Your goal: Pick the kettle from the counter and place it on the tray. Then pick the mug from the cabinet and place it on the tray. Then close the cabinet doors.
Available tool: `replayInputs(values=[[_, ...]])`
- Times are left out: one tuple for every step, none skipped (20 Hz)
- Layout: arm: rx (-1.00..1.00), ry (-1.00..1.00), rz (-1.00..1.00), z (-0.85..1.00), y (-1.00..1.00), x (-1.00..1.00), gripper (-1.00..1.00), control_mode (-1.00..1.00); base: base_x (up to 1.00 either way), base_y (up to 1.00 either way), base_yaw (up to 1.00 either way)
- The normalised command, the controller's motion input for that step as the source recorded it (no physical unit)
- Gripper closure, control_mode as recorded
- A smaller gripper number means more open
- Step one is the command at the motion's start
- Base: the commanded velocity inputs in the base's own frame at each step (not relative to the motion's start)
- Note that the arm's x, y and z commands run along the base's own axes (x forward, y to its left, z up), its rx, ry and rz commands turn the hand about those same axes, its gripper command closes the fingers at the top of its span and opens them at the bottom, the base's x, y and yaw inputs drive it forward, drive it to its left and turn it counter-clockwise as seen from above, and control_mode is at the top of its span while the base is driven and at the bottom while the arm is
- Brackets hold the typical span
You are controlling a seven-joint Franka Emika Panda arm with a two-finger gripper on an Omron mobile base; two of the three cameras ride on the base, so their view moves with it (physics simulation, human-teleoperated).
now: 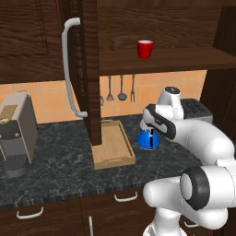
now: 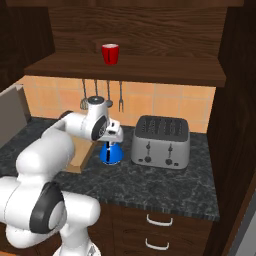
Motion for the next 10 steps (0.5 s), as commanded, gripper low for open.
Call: replayInputs(values=[[0.00, 0.05, 0.00, -0.17, 0.00, 0.48, -1.00, -1.00, 0.00, 0.00, 0.00], [0.00, 0.05, 0.00, -0.21, 0.00, 0.47, -1.00, -1.00, 0.00, 0.00, 0.00], [0.00, 0.05, 0.00, -0.19, 0.00, 0.51, -1.00, -1.00, 0.00, 0.00, 0.00], [0.00, 0.07, 0.00, -0.20, 0.00, 0.50, -1.00, -1.00, 0.00, 0.00, 0.00], [0.00, 0.05, 0.00, -0.22, 0.00, 0.46, -1.00, -1.00, 0.00, 0.00, 0.00], [0.00, 0.07, 0.00, -0.25, 0.00, 0.48, -1.00, -1.00, 0.00, 0.00, 0.00], [0.00, 0.07, 0.00, -0.25, 0.00, 0.46, -1.00, -1.00, 0.00, 0.00, 0.00], [0.00, 0.07, 0.00, -0.29, 0.00, 0.42, -1.00, -1.00, 0.00, 0.00, 0.00], [0.00, 0.07, 0.00, -0.27, 0.00, 0.44, -1.00, -1.00, 0.00, 0.00, 0.00], [0.00, 0.05, 0.00, -0.28, 0.00, 0.40, -1.00, -1.00, 0.00, 0.00, 0.00]])
